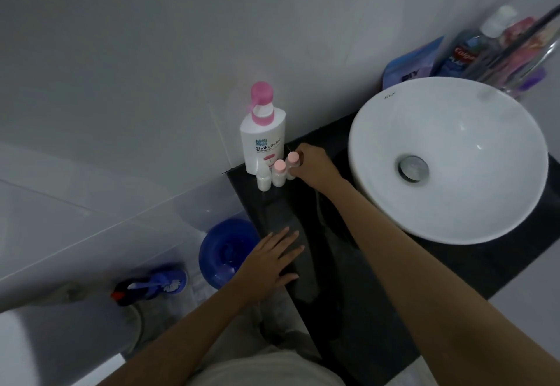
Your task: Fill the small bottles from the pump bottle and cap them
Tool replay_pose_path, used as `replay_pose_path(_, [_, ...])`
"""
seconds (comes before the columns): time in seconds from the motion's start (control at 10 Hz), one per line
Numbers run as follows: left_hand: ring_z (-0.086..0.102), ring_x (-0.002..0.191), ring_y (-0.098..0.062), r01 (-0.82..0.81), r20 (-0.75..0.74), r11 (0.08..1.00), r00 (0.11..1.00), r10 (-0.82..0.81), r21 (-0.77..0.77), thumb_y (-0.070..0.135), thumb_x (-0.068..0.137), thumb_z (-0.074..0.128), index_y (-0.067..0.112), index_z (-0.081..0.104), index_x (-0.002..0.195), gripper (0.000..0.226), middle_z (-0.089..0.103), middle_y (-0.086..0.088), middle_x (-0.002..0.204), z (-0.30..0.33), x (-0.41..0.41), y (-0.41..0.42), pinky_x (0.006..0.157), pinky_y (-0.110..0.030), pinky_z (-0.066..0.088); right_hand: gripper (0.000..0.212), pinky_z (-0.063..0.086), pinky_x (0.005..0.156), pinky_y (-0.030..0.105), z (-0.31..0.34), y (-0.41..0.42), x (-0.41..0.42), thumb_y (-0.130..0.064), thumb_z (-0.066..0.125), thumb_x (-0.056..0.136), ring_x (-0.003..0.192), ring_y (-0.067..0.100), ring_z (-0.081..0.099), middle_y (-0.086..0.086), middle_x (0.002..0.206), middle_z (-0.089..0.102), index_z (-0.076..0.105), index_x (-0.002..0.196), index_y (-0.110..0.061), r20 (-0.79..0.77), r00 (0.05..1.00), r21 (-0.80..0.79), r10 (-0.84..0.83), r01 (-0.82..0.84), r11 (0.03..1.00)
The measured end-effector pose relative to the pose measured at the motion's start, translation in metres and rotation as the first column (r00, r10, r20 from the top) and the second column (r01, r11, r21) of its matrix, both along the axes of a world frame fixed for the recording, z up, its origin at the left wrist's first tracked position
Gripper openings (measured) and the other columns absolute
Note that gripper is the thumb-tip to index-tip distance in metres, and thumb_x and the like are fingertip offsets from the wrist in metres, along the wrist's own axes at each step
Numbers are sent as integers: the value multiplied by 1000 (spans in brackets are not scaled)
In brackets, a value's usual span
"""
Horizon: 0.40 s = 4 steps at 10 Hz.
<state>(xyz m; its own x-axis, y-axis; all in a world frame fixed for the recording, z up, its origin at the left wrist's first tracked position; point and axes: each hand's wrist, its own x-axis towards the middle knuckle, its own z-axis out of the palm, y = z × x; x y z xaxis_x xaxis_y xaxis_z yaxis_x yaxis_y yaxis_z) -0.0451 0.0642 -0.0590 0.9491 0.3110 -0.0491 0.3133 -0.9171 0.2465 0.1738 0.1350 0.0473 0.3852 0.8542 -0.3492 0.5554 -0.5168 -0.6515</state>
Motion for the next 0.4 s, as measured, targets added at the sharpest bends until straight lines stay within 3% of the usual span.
replay_pose_path(0.2, [34,140,-23,4,-1,1000,1000,-4,-3,56,90,40,26,39,140,58,40,-3,150,2,2,-2,111,-44,23,25,49,74,33,-2,-3,0,-10,72,71,88,27,61,16,100,64,54,89,-6,-43,999,-17,-21,21,1000])
replay_pose_path(0.4, [33,140,-24,11,-17,1000,1000,-11,-26,56,89,41,26,39,140,59,40,-3,150,1,3,-1,112,-43,24,38,50,88,38,-6,-14,-3,-9,76,72,102,29,60,15,110,63,56,105,-5,-38,999,-117,19,-23,993])
